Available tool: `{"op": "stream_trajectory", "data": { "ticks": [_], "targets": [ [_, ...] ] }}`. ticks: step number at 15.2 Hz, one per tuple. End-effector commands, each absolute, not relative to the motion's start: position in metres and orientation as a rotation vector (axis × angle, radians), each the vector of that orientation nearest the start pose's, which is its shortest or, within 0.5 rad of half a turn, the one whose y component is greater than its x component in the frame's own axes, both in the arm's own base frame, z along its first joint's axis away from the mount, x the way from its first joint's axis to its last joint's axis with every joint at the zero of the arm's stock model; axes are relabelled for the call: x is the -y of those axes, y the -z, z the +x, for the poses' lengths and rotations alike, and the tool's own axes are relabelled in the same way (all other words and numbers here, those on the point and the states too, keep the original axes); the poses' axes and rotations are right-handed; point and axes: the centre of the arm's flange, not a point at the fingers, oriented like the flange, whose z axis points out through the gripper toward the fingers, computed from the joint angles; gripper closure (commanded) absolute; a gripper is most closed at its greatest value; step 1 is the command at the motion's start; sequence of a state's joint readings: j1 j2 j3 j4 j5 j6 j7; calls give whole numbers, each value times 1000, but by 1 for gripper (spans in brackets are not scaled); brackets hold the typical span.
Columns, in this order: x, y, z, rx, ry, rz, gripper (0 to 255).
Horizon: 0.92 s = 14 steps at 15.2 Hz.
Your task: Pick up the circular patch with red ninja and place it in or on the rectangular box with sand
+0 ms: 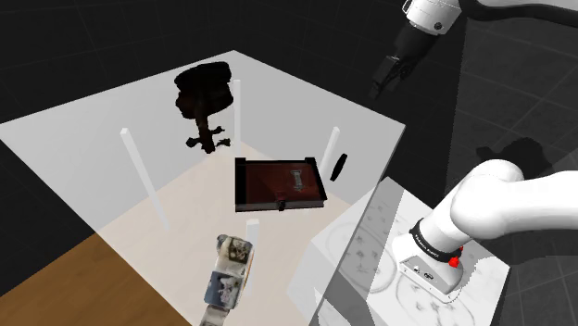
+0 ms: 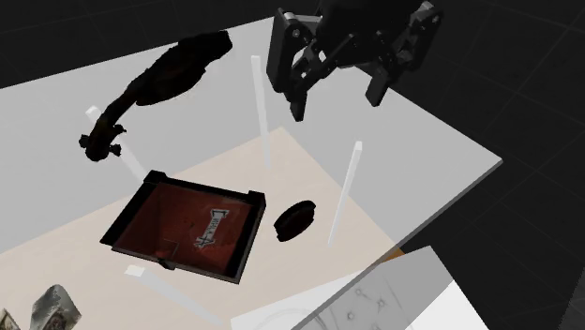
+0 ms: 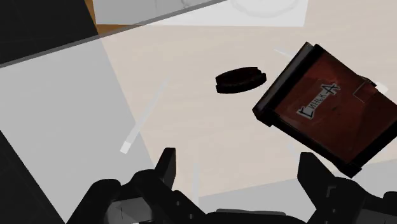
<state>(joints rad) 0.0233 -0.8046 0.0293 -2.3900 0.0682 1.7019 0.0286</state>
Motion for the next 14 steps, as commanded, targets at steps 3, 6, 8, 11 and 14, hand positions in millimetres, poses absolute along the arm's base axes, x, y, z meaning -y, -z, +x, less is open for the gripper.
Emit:
{"op": "stream_trajectory", "data": {
  "ticks": [3, 6, 8, 11, 14],
  "targets": [
    [-35, -567, 315, -252, 158, -3089, 0],
    [-48, -529, 319, -657, 126, -3052, 0],
    [-56, -503, 323, -924, 104, -2997, 0],
    [-67, -464, 331, -1315, 69, -2871, 0],
    [-75, -426, 340, -1688, 32, -2694, 0]
  ]
}}
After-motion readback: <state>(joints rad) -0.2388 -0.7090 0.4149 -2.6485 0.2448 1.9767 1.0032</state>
